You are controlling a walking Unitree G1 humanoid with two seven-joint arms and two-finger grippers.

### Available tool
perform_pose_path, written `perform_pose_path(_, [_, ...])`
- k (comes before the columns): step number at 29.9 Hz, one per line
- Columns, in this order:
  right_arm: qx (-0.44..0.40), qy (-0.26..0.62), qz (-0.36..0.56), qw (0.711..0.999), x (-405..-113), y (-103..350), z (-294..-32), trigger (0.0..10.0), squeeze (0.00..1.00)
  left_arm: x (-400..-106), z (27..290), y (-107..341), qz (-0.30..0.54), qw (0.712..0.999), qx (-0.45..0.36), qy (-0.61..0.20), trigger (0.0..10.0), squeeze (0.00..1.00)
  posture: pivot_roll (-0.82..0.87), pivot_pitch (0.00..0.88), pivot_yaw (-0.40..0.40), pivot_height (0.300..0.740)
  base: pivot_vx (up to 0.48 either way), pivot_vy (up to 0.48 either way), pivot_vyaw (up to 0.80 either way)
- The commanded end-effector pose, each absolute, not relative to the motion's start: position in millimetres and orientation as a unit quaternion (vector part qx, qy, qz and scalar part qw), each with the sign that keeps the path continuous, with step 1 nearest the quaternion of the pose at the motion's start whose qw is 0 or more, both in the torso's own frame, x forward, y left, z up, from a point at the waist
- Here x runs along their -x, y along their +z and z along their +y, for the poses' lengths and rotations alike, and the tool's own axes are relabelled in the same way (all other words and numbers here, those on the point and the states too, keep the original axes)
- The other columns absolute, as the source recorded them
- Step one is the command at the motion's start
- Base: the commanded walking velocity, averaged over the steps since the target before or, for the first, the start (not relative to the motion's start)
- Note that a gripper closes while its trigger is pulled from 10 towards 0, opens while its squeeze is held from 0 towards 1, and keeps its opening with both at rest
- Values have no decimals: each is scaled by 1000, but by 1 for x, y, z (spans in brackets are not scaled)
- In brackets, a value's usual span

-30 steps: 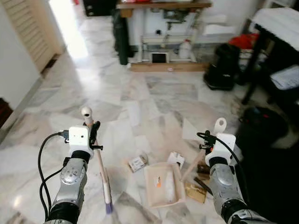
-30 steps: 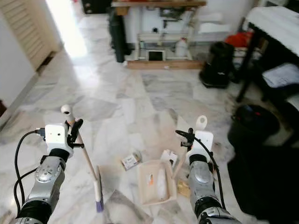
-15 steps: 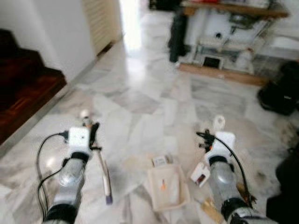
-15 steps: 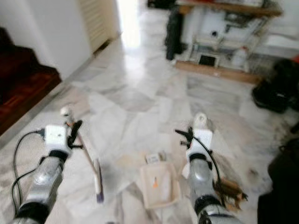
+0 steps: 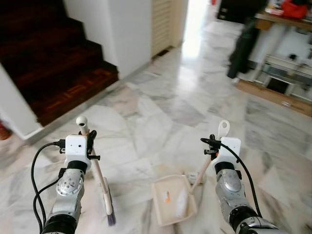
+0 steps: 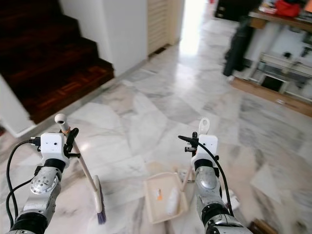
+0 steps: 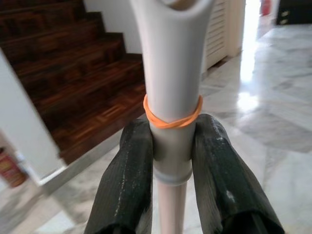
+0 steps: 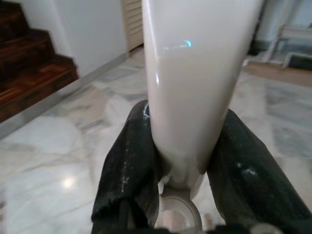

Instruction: Sweep floor

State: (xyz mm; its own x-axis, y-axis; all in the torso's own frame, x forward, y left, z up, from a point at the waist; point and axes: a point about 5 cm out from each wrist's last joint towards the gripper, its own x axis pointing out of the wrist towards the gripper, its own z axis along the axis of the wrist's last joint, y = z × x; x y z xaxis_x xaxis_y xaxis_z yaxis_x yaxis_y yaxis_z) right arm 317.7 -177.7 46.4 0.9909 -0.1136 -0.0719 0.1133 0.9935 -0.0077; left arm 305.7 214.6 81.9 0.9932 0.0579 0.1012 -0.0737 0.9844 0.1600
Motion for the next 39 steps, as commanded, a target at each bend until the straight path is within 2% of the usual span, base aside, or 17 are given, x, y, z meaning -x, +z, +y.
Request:
perform_pose_path(1, [0, -61, 14, 998, -323, 56, -180, 10000, 0, -308, 215, 89, -64, 993, -91, 34, 10000, 0, 91, 0, -20, 740, 0, 0, 619])
perform_pose_path(22, [-25, -64, 30, 997, -326, 55, -178, 10000, 0, -308, 218, 84, -54, 994, -85, 43, 10000, 0, 95, 0, -34, 740, 0, 0, 29])
perform_pose_path(29, [-14, -55, 25, 998, -327, 57, -176, 10000, 0, -309, 215, 84, -54, 994, -86, 36, 10000, 0, 95, 0, -33, 740, 0, 317, 0])
perform_pose_path(34, [-9, -52, 23, 998, -327, 57, -175, 10000, 0, -310, 214, 85, -55, 994, -86, 33, 10000, 0, 94, 0, -31, 740, 0, 317, 705])
perform_pose_path(39, [-14, -54, 24, 998, -327, 57, -176, 10000, 0, -310, 214, 86, -56, 994, -87, 33, 10000, 0, 96, 0, -32, 740, 0, 316, 0])
